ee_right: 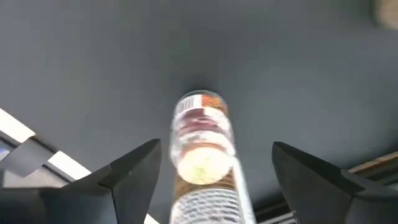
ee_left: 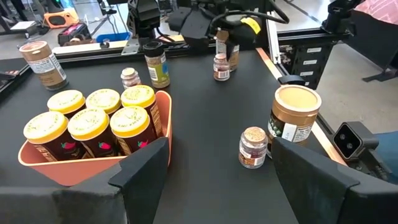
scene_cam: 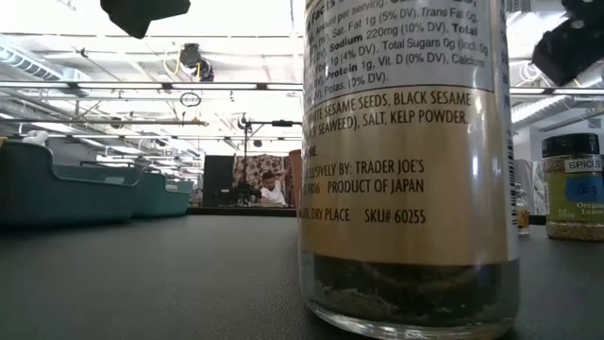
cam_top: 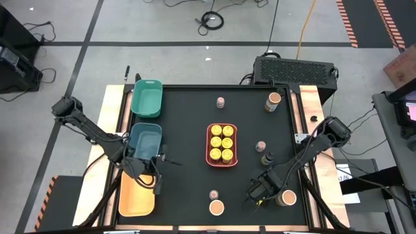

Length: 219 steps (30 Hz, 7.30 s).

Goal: Sort spices by type
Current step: Put the brown seasoning bottle in the blue bin

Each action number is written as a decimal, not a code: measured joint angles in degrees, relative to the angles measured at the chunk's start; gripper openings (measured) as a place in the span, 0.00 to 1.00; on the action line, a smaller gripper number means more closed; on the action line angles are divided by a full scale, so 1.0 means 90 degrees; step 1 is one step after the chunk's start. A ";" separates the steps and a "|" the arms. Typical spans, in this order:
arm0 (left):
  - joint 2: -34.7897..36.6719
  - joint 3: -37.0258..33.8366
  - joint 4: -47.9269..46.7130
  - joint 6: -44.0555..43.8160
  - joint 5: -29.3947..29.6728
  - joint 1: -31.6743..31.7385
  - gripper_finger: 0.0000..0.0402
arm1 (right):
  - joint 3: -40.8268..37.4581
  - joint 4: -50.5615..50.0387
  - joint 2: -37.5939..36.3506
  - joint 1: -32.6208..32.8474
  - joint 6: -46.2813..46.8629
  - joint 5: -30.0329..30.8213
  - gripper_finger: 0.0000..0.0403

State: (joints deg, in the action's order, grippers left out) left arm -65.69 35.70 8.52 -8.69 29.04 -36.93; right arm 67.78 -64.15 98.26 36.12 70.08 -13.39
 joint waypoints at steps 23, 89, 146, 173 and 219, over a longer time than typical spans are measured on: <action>-0.0002 0.0000 -0.0006 -0.0005 -0.0007 0.0000 0.71 | -0.0609 0.0945 0.0000 0.0250 0.0490 -0.0176 0.67; 0.0367 -0.0005 -0.2367 -0.1399 0.0668 0.0006 0.71 | 0.7349 0.0260 0.4090 -0.3092 -0.6521 0.1155 0.38; -0.0121 -0.0185 -0.1307 -0.0720 0.0192 0.0525 0.48 | 0.7415 0.1327 0.4010 -0.3026 -0.7253 0.1260 0.64; 0.2367 -0.0422 -0.4519 -0.3701 0.3625 0.0524 0.48 | 0.2862 0.2143 -0.0063 -0.3179 -0.7820 0.3188 0.74; 0.0343 -0.1979 -0.5756 -0.8691 0.3500 0.0522 0.49 | -0.3618 1.0882 -0.3004 -0.2834 -0.7681 0.2936 0.74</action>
State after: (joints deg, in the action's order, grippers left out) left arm -62.61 17.90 -43.28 -86.90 60.53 -32.23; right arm 35.22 33.80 71.22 10.61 0.95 13.04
